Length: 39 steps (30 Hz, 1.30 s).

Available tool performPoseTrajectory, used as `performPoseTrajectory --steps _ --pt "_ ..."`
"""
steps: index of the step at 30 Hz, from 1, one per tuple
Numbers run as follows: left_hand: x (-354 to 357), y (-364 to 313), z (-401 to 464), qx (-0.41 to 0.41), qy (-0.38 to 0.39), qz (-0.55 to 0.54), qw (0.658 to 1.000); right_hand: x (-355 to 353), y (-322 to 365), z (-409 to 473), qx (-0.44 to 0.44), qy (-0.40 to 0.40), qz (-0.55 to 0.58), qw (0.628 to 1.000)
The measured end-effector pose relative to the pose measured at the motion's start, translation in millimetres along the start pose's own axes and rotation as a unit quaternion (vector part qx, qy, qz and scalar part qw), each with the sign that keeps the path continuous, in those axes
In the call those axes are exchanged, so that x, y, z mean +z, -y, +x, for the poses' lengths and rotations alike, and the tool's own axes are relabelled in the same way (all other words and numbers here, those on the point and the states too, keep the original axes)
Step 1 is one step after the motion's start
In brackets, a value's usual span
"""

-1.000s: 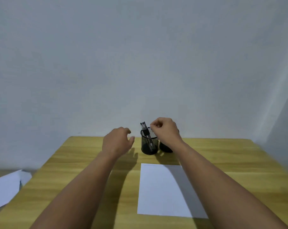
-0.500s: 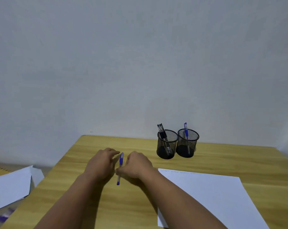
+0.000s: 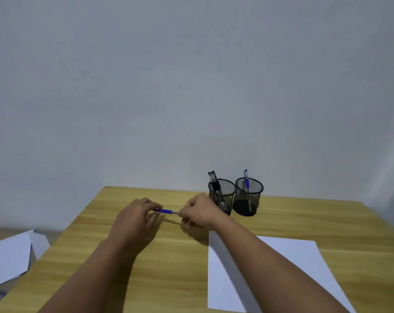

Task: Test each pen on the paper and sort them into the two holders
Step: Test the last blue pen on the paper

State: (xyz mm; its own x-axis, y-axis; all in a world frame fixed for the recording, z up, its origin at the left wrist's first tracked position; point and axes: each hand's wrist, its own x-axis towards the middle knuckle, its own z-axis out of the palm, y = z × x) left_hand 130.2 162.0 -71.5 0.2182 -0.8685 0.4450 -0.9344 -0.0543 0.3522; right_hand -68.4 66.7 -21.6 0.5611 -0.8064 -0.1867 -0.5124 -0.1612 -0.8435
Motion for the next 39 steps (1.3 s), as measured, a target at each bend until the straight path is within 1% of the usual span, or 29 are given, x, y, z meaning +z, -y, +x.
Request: performPoseTrajectory --steps 2,4,6,8,10,13,16,19,22,24,27,30,32,33,35,36,37,38,39 --pt "-8 -16 6 0.005 0.006 -0.036 0.999 -23 0 -13 -0.002 -0.02 0.139 0.99" --pt "-13 -39 12 0.024 -0.003 -0.087 0.996 -38 -2 -23 0.002 -0.041 0.27 0.962" --pt "-16 -71 19 0.04 -0.008 -0.137 0.99 -47 -3 -33 -0.004 -0.07 0.335 0.939" --pt "-20 -104 24 0.042 -0.005 -0.184 0.982 -52 -2 -45 -0.02 -0.106 0.331 0.937" --pt "-26 -133 28 0.039 0.011 -0.201 0.979 -57 -1 -57 -0.031 -0.145 0.33 0.932" --pt "-31 -165 29 0.039 0.057 -0.217 0.974 -70 -2 -69 -0.03 -0.202 0.324 0.924" --pt "-29 -187 25 0.021 0.097 -0.258 0.961 -78 -7 -76 -0.023 -0.24 0.327 0.914" --pt "-26 -202 19 0.0 0.099 -0.273 0.957 -83 -12 -79 -0.003 -0.276 0.308 0.91" --pt "-26 -209 18 -0.021 0.108 -0.287 0.952 -86 -13 -79 0.008 -0.291 0.3 0.908" --pt "-28 -212 19 -0.049 0.124 -0.323 0.937 -86 -11 -78 0.014 -0.296 0.308 0.904" --pt "-35 -220 17 -0.101 0.152 -0.395 0.9 -86 -8 -77 0.028 -0.301 0.316 0.899" --pt "-39 -229 13 -0.157 0.172 -0.428 0.873 -84 -10 -68 0.035 -0.285 0.33 0.9" --pt "-41 -229 11 -0.18 0.197 -0.437 0.859 -82 -16 -57 0.046 -0.285 0.326 0.9" --pt "-42 -225 8 -0.183 0.219 -0.438 0.852 -85 -22 -53 0.058 -0.301 0.329 0.893" --pt "-41 -212 -3 -0.18 0.28 -0.433 0.838 -111 -40 -56 0.087 -0.356 0.358 0.859" --pt "-39 -200 -9 -0.176 0.3 -0.42 0.838 -130 -52 -61 0.103 -0.385 0.37 0.839" --pt "-35 -187 -16 -0.171 0.297 -0.389 0.855 -150 -64 -69 0.116 -0.406 0.37 0.828" --pt "-29 -172 -20 -0.163 0.269 -0.329 0.89 -169 -73 -78 0.123 -0.422 0.364 0.821" --pt "-23 -157 -23 -0.153 0.226 -0.241 0.931 -182 -78 -89 0.117 -0.426 0.35 0.826"
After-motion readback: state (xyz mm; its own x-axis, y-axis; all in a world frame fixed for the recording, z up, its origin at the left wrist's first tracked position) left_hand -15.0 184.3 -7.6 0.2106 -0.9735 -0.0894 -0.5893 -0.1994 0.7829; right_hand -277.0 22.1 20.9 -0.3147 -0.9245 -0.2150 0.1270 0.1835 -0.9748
